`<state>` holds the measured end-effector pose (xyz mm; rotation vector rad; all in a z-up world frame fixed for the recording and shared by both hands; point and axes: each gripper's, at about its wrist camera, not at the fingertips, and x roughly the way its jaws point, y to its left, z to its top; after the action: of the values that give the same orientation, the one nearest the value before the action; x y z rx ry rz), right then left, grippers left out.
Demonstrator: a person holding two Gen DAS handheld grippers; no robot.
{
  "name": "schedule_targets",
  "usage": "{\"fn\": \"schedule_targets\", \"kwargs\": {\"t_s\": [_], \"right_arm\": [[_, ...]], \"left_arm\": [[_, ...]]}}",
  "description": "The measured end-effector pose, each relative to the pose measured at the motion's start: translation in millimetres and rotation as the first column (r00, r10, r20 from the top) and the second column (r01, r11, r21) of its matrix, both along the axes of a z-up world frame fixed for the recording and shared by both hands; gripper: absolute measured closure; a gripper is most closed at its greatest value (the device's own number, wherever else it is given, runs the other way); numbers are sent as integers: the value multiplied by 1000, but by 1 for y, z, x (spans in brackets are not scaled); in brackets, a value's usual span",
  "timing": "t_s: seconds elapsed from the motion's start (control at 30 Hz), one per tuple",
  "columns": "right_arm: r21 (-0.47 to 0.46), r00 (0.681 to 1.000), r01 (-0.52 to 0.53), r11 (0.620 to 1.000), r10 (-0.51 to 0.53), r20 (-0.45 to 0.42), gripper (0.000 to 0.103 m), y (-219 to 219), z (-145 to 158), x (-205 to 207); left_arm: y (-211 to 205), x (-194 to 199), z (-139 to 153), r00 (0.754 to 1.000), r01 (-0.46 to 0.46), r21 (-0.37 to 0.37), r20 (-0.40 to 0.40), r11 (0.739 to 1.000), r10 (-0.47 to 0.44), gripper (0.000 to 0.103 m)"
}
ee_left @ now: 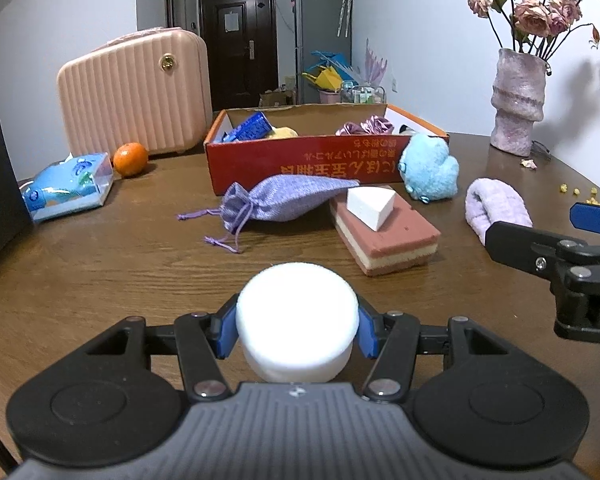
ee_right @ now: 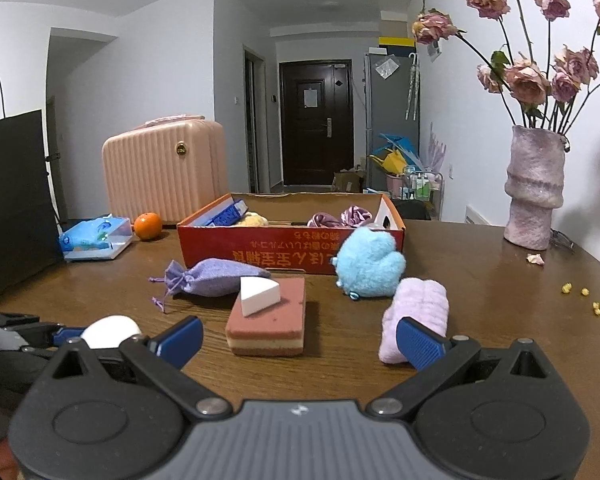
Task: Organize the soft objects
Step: 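Lift the white puff with the left tool while the right tool moves toward the pink sponge block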
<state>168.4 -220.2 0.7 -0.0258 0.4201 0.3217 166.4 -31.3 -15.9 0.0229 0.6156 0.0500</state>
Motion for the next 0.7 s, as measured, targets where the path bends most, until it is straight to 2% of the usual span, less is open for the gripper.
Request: {"fn": "schedule_targets", "kwargs": {"t_s": [0.7], "right_arm": [[-14,1000,-25,1000,25,7,0,29,9,48]], "left_arm": [[18,33,15,998,-32,53,49,998,29,46]]}}
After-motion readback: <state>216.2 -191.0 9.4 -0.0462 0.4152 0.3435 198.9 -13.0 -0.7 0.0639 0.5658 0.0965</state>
